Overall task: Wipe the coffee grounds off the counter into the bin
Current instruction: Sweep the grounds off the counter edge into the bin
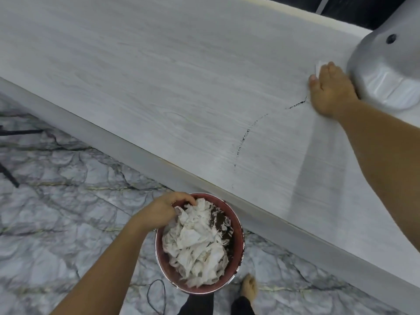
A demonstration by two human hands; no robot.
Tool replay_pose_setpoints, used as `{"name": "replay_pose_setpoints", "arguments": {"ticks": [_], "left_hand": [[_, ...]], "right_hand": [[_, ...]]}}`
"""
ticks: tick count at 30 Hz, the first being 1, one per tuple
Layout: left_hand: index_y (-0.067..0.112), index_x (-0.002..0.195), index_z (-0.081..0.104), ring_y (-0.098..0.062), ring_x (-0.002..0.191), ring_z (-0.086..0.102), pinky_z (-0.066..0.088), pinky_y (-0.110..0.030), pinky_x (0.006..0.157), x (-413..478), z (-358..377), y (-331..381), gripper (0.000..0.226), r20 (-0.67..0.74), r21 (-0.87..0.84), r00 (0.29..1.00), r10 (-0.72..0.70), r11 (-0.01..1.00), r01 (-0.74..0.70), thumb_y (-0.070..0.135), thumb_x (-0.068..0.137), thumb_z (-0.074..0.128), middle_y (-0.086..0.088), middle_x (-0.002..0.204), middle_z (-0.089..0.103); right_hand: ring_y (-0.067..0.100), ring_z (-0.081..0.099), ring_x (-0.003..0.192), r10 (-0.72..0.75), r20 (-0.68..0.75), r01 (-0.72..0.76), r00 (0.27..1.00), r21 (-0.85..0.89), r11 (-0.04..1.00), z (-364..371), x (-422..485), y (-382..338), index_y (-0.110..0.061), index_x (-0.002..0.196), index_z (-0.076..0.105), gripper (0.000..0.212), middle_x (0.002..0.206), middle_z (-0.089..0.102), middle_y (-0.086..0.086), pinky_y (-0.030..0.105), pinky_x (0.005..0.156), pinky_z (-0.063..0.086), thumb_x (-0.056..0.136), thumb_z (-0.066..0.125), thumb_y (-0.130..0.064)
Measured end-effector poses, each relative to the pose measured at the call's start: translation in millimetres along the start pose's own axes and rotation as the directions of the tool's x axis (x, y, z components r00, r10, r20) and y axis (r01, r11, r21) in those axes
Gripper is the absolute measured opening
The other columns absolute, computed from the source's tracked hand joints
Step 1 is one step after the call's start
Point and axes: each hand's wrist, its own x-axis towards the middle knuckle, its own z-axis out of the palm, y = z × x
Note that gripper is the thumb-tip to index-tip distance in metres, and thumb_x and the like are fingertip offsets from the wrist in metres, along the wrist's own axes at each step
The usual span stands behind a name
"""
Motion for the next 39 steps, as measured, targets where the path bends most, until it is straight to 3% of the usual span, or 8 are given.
{"name": "replay_pose_setpoints", "arguments": {"ticks": [8,11,15,20,25,30,35,39], "left_hand": [[0.035,0.098,0.075,-0.009,0.112,0.059,0.055,-0.023,0.070,-6,8,13,0.079,-0.039,-0.059,0.995,-0.089,0.994,0.087,-0.025,0.063,0.039,0.013,0.126,0.060],[0.034,0.103,0.074,-0.015,0.119,0.056,0.059,-0.034,0.077,-7,10,12,0.081,-0.045,-0.038,0.994,-0.095,0.995,0.093,-0.025,0.058,0.043,0.010,0.132,0.058],[0.029,0.101,0.075,-0.014,0.119,0.056,0.054,-0.027,0.075,-12,16,13,0.079,-0.075,-0.080,0.992,-0.103,0.992,0.097,-0.029,0.057,0.045,0.015,0.126,0.061],[0.036,0.102,0.075,-0.019,0.124,0.054,0.055,-0.035,0.089,-11,19,5,0.080,-0.114,-0.074,0.988,-0.108,0.992,0.100,-0.024,0.058,0.047,0.007,0.134,0.059],[0.037,0.101,0.075,-0.022,0.120,0.058,0.054,-0.030,0.078,-16,27,5,0.078,-0.138,-0.113,0.983,-0.118,0.988,0.102,-0.023,0.063,0.045,0.007,0.131,0.060],[0.037,0.103,0.075,-0.021,0.118,0.058,0.057,-0.039,0.087,-26,39,4,0.078,-0.186,-0.139,0.978,-0.096,0.988,0.071,-0.022,0.061,0.045,0.005,0.130,0.060],[0.036,0.103,0.074,-0.025,0.109,0.062,0.056,-0.039,0.076,-37,54,4,0.076,-0.214,-0.189,0.969,-0.126,0.978,0.086,-0.022,0.064,0.046,0.002,0.131,0.059],[0.032,0.104,0.074,-0.021,0.106,0.063,0.059,-0.047,0.083,-46,70,5,0.077,-0.265,-0.239,0.952,-0.151,0.967,0.087,-0.025,0.058,0.048,0.004,0.131,0.060]], "right_hand": [[0.039,0.022,0.147,-0.348,0.027,0.348,0.937,-0.035,0.937,-1,-3,-1,0.002,0.150,0.026,0.065,0.158,0.025,0.026,0.043,0.119,0.017,0.102,0.021,-0.041],[0.037,0.020,0.148,-0.388,0.061,0.391,0.919,-0.033,0.920,0,-14,-12,-0.001,0.152,0.022,0.068,0.160,0.023,0.023,0.046,0.120,0.016,0.101,0.018,-0.045],[0.033,0.015,0.150,-0.450,0.109,0.457,0.886,-0.045,0.889,2,-30,-27,-0.004,0.154,0.016,0.073,0.163,0.016,0.019,0.047,0.122,0.015,0.100,0.011,-0.053],[0.028,0.011,0.152,-0.533,0.138,0.542,0.835,-0.042,0.839,4,-53,-43,-0.010,0.156,0.013,0.071,0.164,0.013,0.014,0.049,0.122,0.015,0.101,0.010,-0.055],[0.023,0.008,0.152,-0.600,0.149,0.609,0.786,-0.026,0.793,5,-77,-54,-0.013,0.156,0.012,0.066,0.165,0.010,0.010,0.045,0.123,0.012,0.102,0.013,-0.051],[0.020,0.007,0.152,-0.667,0.145,0.676,0.731,-0.016,0.737,10,-107,-66,-0.014,0.157,0.013,0.063,0.166,0.010,0.006,0.039,0.123,0.009,0.103,0.015,-0.048],[0.017,0.006,0.153,-0.711,0.160,0.721,0.685,-0.007,0.693,16,-134,-77,-0.016,0.157,0.012,0.062,0.166,0.009,0.004,0.036,0.122,0.006,0.104,0.016,-0.048],[0.016,0.005,0.153,-0.751,0.173,0.763,0.638,-0.004,0.647,19,-159,-86,-0.017,0.157,0.012,0.062,0.166,0.008,0.003,0.036,0.122,0.005,0.104,0.015,-0.048]]}}
